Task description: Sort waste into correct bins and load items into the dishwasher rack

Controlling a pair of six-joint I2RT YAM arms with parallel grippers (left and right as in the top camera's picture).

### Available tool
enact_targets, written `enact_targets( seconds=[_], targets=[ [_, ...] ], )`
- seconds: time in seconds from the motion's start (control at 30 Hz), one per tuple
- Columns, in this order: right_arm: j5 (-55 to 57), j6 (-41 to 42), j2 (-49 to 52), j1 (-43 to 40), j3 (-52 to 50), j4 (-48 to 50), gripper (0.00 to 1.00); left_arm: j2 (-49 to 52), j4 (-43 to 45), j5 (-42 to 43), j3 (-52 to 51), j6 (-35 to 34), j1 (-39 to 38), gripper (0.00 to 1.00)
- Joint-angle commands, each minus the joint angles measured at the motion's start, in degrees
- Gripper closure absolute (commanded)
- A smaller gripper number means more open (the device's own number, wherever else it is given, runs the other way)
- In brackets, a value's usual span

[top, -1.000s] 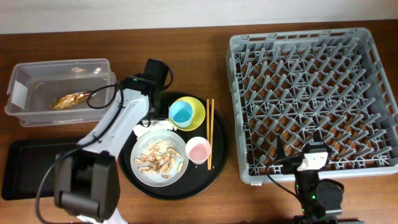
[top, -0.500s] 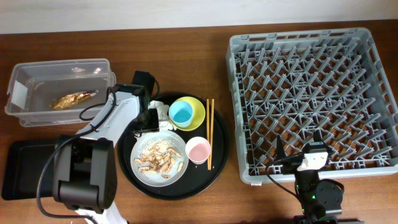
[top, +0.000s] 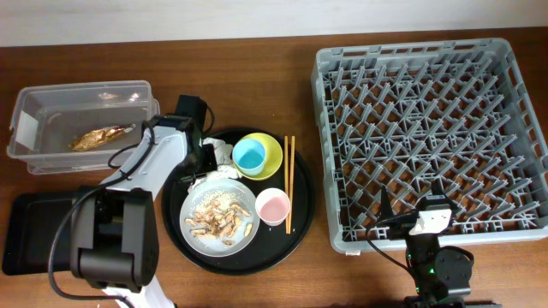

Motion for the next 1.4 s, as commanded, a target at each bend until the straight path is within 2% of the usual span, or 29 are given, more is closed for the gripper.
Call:
enact_targets(
  seconds=[0.0, 0.1, 0.23, 0.3, 0.33, 0.43, 0.5, 0.63, 0.77, 0.8, 0.83, 0.9, 0.97, 1.0, 1.03, 1.1, 1.13, 1.2, 1.23, 1.33, 1.37],
  targets=[
    [0.3, 0.2, -0.3, -0.3, -0.5, -0.2, 0.02, -0.8, -7.6, 0.9, 9.4, -0.3, 1.0, 0.99],
    [0.3, 0.2, -0.3, -0.3, -0.5, -0.2, 0.02, -4.1, -15.1, 0.9, 18.7, -0.3, 3.0, 0.99],
    [0.3, 0.2, -0.3, -0.3, -0.5, -0.2, 0.02, -8.8, -18.9, 0.8, 26.7, -0.3, 5.5, 0.99],
    [0.3, 0.2, -0.3, -0.3, -0.5, -0.2, 0.02, -12.0, -16.1, -1.9, 27.3, -0.8, 8.5, 0.99],
    [0.3, 0.2, -0.3, -0.3, -0.5, -0.2, 0.02, -13.3, -13.9, -4.2, 27.3, -3.1, 10.2, 0.99],
    [0.3, 0.2, -0.3, -0.3, -0.5, -0.2, 0.02, -15.5, -8.6, -4.4, 27.3, -8.3, 15.0, 0.99],
    [0.3, 0.2, -0.3, -0.3, -0.5, -0.2, 0.02, -15.5, -3.4, -4.8, 27.2, -8.5, 18.3, 0.99],
    [0.3, 0.2, -0.3, -0.3, -0.5, -0.2, 0.02, -12.3, 3.0, -10.9, 27.1, -8.5, 21.7, 0.99],
    [0.3, 0.2, -0.3, -0.3, -0.5, -0.2, 0.02, -6.3, 3.0, -10.8, 27.1, -8.5, 25.9, 0.98],
    [0.3, 0.2, -0.3, -0.3, -0.5, -0.2, 0.02, -5.2, 3.0, -10.8, 27.1, -8.5, 26.7, 0.75],
    [0.3, 0.2, -0.3, -0.3, -0.5, -0.2, 0.02, -4.2, 2.9, -10.5, 27.1, -8.5, 27.3, 0.01],
    [0.3, 0.2, -0.3, -0.3, -0.5, -0.2, 0.02, -3.4, 0.0, -8.6, 27.1, -8.4, 27.5, 0.01],
    [0.3, 0.2, -0.3, -0.3, -0.5, -0.2, 0.02, -5.1, -2.1, 1.9, 27.2, -8.1, 27.5, 0.01],
    [0.3, 0.2, -0.3, -0.3, -0.5, -0.2, 0.02, -7.5, -2.8, 12.8, 27.2, -7.8, 27.5, 0.01],
    [0.3, 0.2, -0.3, -0.3, -0.5, -0.2, 0.02, -8.7, -3.2, 17.4, 27.2, -7.7, 27.4, 0.01],
    [0.3, 0.2, -0.3, -0.3, -0.5, -0.2, 0.02, -11.9, -4.0, 30.7, 27.2, 0.2, 25.6, 0.05],
    [0.3, 0.2, -0.3, -0.3, -0.5, -0.2, 0.02, -13.1, -5.2, 33.9, 27.2, 4.7, 23.6, 0.05],
    [0.3, 0.2, -0.3, -0.3, -0.5, -0.2, 0.02, -14.3, -11.2, 31.3, 27.2, 14.7, 17.4, 0.05],
    [0.3, 0.2, -0.3, -0.3, -0.5, -0.2, 0.02, -13.7, -16.2, 22.9, 26.9, 15.4, 12.4, 0.08],
    [0.3, 0.2, -0.3, -0.3, -0.5, -0.2, 0.02, -10.8, -19.9, 13.3, 23.4, 15.1, 2.9, 0.09],
    [0.3, 0.2, -0.3, -0.3, -0.5, -0.2, 0.02, -9.5, -19.8, 8.9, 21.9, 12.2, 0.7, 0.09]
  ],
)
